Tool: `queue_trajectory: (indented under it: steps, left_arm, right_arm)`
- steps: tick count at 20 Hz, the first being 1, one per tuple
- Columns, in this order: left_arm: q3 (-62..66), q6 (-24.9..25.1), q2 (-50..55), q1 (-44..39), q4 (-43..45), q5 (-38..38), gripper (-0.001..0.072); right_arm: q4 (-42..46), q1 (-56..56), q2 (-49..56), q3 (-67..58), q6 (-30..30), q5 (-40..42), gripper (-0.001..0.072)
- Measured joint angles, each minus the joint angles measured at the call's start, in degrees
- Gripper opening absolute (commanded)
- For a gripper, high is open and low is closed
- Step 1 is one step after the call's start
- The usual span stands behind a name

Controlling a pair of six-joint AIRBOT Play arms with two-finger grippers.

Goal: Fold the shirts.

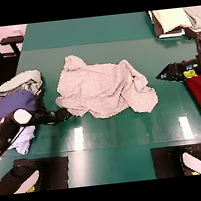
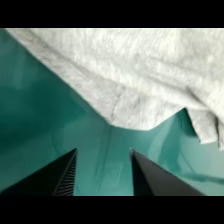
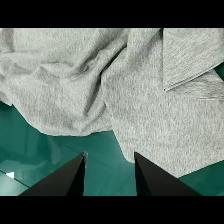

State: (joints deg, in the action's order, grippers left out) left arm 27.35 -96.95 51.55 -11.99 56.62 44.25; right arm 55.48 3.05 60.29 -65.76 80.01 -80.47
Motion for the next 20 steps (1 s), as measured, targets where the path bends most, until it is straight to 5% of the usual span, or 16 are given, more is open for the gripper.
queue_trajectory:
  steps: [16,19,20]
  left_arm:
    - [-2.12,-3.56,5.79,-5.53,-3.63,-14.12,0.0374]
    - [-2.21,-3.56,6.67,-5.55,-3.72,-14.1,0.0023]
    - [-2.12,-3.48,6.91,-5.55,-3.74,-13.84,0.0021]
  right_arm:
    - [-0.07,0.0,0.11,0.0,0.0,-0.9,0.0356]
    - [-0.09,0.0,0.11,0.0,0.02,-0.92,0.0356]
    - [-0.09,0.0,0.11,0.0,0.02,-0.92,0.0356]
